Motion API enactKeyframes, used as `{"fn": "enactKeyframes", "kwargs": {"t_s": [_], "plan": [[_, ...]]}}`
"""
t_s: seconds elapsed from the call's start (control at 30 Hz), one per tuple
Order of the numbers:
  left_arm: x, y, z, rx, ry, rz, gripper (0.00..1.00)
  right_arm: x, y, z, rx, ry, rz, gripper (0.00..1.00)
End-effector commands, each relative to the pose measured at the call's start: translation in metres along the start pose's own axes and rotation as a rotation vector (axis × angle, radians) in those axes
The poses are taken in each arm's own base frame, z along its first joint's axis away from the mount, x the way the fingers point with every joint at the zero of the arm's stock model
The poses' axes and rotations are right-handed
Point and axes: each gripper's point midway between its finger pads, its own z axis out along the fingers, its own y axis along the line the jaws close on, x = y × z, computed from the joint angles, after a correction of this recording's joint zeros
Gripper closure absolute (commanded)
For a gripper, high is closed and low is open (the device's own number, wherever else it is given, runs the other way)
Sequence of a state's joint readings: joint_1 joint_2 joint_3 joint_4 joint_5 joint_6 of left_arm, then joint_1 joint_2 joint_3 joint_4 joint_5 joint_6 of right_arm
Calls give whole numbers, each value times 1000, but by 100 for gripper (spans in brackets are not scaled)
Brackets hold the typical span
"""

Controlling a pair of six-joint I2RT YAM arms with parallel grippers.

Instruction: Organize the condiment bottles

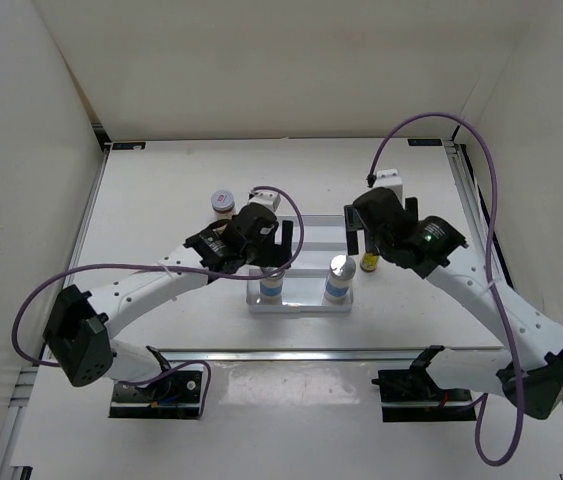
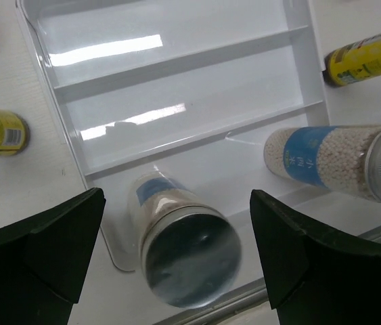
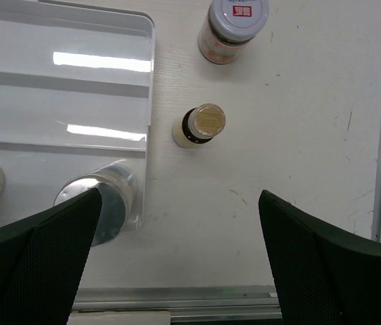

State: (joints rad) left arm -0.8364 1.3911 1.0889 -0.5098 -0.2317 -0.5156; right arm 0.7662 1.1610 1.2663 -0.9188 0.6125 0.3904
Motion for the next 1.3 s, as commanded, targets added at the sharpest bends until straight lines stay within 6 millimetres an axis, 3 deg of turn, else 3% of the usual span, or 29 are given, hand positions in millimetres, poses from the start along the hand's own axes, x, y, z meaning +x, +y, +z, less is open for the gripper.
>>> {"fn": "enactKeyframes", "kwargs": {"t_s": [0.0, 0.1, 0.23, 0.33, 0.47, 0.7, 0.87, 1.03, 1.27], "plan": [[-52, -12, -41, 38, -153, -10, 0, 0, -17, 15, 82, 31, 56, 0], [-76, -8, -66, 21, -232, -3, 0, 2, -17, 32, 54, 82, 97, 0], [-94, 6, -89, -24, -313, 18, 0, 11, -18, 62, 56, 173, 133, 0], [-90, 22, -93, -63, -311, 19, 0, 20, -14, 77, 54, 225, 114, 1], [-80, 43, -91, -101, -287, 5, 0, 26, -6, 91, 45, 258, 105, 10], [-71, 55, -96, -108, -281, -18, 0, 41, -13, 108, 80, 311, 118, 22], [-71, 66, -99, -131, -287, -35, 0, 49, -17, 111, 71, 337, 142, 36], [-67, 65, -96, -118, -271, -31, 0, 51, -19, 114, 63, 346, 161, 49], [-68, 67, -96, -125, -273, -36, 0, 49, -18, 111, 47, 340, 157, 83]]}}
